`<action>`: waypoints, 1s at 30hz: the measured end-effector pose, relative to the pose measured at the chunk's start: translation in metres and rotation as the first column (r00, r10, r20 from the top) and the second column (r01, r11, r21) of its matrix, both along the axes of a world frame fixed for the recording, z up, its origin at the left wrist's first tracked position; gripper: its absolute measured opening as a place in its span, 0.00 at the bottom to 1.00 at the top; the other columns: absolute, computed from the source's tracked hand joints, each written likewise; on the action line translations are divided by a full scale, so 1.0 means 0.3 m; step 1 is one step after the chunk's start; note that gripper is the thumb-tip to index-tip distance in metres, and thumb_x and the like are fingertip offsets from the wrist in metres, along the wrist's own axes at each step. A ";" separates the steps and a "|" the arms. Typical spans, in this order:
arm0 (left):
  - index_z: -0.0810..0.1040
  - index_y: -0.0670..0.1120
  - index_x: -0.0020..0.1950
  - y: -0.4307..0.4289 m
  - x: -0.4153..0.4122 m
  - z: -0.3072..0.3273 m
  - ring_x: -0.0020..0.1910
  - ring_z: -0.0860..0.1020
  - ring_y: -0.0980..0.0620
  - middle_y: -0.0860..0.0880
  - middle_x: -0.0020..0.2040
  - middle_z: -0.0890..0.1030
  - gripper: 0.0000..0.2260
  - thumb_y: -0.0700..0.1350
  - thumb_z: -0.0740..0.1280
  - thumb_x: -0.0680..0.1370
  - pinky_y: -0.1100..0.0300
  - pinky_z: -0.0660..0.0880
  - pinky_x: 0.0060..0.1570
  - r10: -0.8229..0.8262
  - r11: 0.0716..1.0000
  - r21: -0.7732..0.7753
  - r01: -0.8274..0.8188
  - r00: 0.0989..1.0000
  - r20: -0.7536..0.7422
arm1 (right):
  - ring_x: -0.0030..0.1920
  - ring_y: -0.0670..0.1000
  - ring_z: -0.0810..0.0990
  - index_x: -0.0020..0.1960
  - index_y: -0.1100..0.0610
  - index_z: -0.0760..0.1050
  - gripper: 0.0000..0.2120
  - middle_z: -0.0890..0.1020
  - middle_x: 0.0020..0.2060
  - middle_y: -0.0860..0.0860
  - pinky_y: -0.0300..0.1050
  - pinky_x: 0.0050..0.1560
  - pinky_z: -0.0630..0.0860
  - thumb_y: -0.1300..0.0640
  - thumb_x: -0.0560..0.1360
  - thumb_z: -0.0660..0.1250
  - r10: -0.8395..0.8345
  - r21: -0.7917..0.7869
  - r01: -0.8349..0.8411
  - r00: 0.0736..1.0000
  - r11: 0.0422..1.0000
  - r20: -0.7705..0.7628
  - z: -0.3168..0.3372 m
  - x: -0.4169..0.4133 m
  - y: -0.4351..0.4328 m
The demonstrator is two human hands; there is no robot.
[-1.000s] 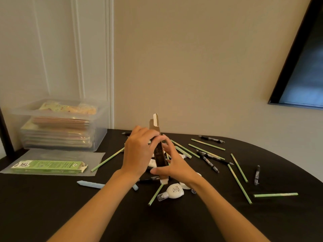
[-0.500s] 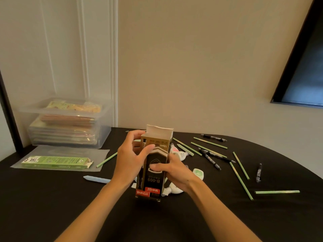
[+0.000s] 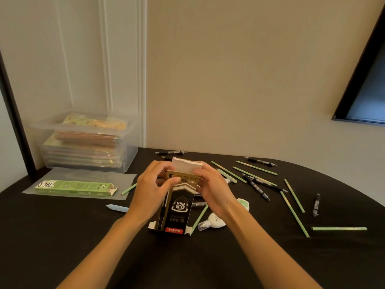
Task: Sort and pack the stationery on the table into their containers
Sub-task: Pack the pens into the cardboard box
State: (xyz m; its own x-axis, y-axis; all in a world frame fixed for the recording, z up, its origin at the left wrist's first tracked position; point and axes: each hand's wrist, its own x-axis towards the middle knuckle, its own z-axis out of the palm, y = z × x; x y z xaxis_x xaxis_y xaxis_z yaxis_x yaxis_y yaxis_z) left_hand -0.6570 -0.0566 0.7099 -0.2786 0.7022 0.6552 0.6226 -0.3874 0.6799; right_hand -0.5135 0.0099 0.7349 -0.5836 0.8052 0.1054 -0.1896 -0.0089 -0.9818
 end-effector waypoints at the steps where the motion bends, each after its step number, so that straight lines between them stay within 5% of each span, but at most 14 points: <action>1: 0.74 0.49 0.50 -0.002 -0.004 -0.003 0.49 0.75 0.62 0.60 0.48 0.72 0.09 0.39 0.69 0.74 0.73 0.74 0.44 0.005 1.000 -0.004 -0.005 1.000 -0.027 | 0.50 0.48 0.79 0.55 0.55 0.77 0.11 0.80 0.51 0.52 0.40 0.45 0.75 0.62 0.80 0.56 -0.009 0.029 0.008 1.000 1.000 0.015 0.004 -0.002 0.000; 5: 0.75 0.48 0.48 -0.002 -0.025 -0.016 0.48 0.75 0.62 0.58 0.48 0.74 0.07 0.41 0.70 0.73 0.74 0.72 0.43 0.042 0.999 0.002 -0.042 0.998 -0.051 | 0.58 0.52 0.76 0.52 0.54 0.80 0.14 0.80 0.55 0.52 0.41 0.52 0.77 0.66 0.77 0.58 -0.050 0.191 0.040 0.998 0.981 0.049 0.028 -0.015 -0.008; 9: 0.77 0.45 0.53 0.001 -0.024 -0.027 0.50 0.75 0.60 0.54 0.52 0.75 0.10 0.40 0.70 0.73 0.72 0.73 0.46 0.067 0.998 0.023 -0.067 0.997 -0.030 | 0.59 0.51 0.76 0.54 0.53 0.79 0.13 0.80 0.54 0.49 0.45 0.57 0.75 0.57 0.73 0.61 -0.029 0.245 0.018 0.999 0.969 0.042 0.028 -0.027 -0.020; 15: 0.77 0.44 0.55 0.007 -0.022 -0.042 0.51 0.75 0.59 0.52 0.53 0.76 0.13 0.39 0.71 0.71 0.77 0.72 0.50 0.071 0.995 0.080 -0.067 0.997 -0.040 | 0.49 0.45 0.80 0.49 0.47 0.78 0.11 0.80 0.47 0.44 0.35 0.46 0.78 0.61 0.78 0.61 -0.114 0.358 0.081 0.991 0.930 0.070 0.017 -0.038 -0.021; 25: 0.72 0.48 0.52 -0.012 -0.014 -0.042 0.49 0.76 0.61 0.53 0.51 0.76 0.14 0.38 0.71 0.70 0.79 0.72 0.45 0.044 0.996 0.074 -0.046 0.999 0.031 | 0.51 0.48 0.80 0.45 0.46 0.77 0.12 0.79 0.46 0.44 0.45 0.50 0.80 0.62 0.77 0.63 -0.185 0.501 0.090 0.972 0.860 0.143 0.009 -0.047 -0.009; 30: 0.65 0.56 0.50 -0.022 -0.011 -0.028 0.47 0.78 0.62 0.56 0.51 0.75 0.22 0.37 0.73 0.69 0.75 0.75 0.44 0.000 0.998 0.068 -0.010 0.990 0.140 | 0.47 0.42 0.79 0.47 0.51 0.78 0.07 0.78 0.43 0.39 0.35 0.46 0.79 0.62 0.77 0.64 -0.245 0.585 0.105 0.955 0.804 0.166 0.016 -0.046 -0.018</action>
